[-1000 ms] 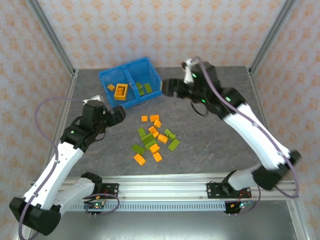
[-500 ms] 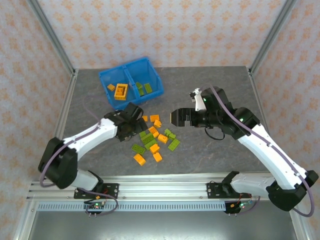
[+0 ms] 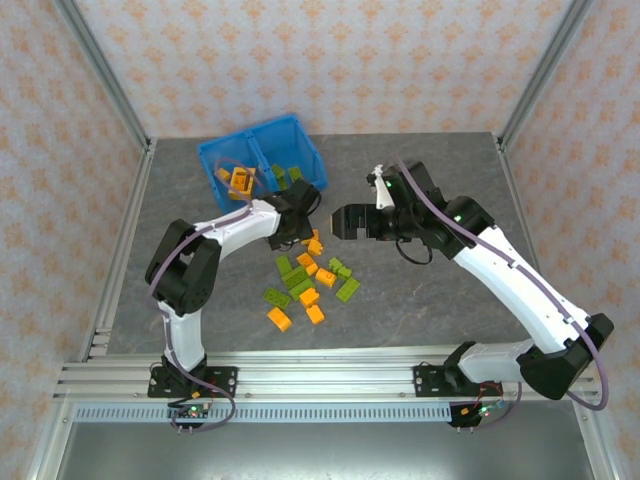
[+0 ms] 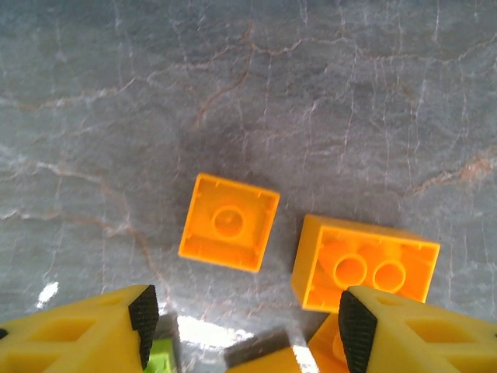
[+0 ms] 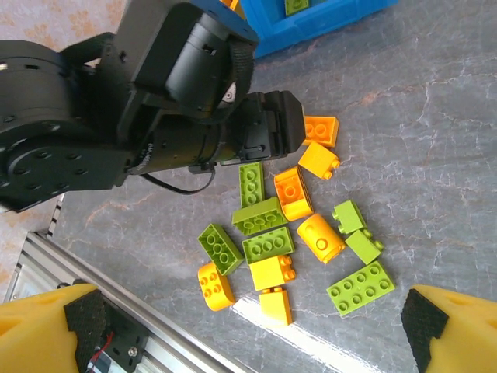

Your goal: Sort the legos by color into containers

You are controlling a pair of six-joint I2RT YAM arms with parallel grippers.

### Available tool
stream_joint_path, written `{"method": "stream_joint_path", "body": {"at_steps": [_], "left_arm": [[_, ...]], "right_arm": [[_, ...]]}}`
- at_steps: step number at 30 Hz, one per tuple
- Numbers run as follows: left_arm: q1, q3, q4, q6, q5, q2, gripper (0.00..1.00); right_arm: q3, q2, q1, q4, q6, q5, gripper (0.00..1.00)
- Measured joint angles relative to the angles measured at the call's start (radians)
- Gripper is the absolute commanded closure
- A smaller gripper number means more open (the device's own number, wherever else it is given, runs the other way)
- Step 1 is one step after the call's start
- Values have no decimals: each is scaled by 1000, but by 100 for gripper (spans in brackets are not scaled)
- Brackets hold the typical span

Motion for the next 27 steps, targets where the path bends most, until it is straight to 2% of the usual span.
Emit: {"method": "stream_joint_path", "body": {"at_steps": [5,12,27], "left_arm": [[6,38,-6,22,-19,57,50],[15,33,-17,51,-39,69,55],[78,11,68,137,40,101,48]], "right_arm": [[2,0,-6,0,-3,13,1],[-2,0,-6,6,21,33,1],[0,56,-6,20,58,51,1]]}}
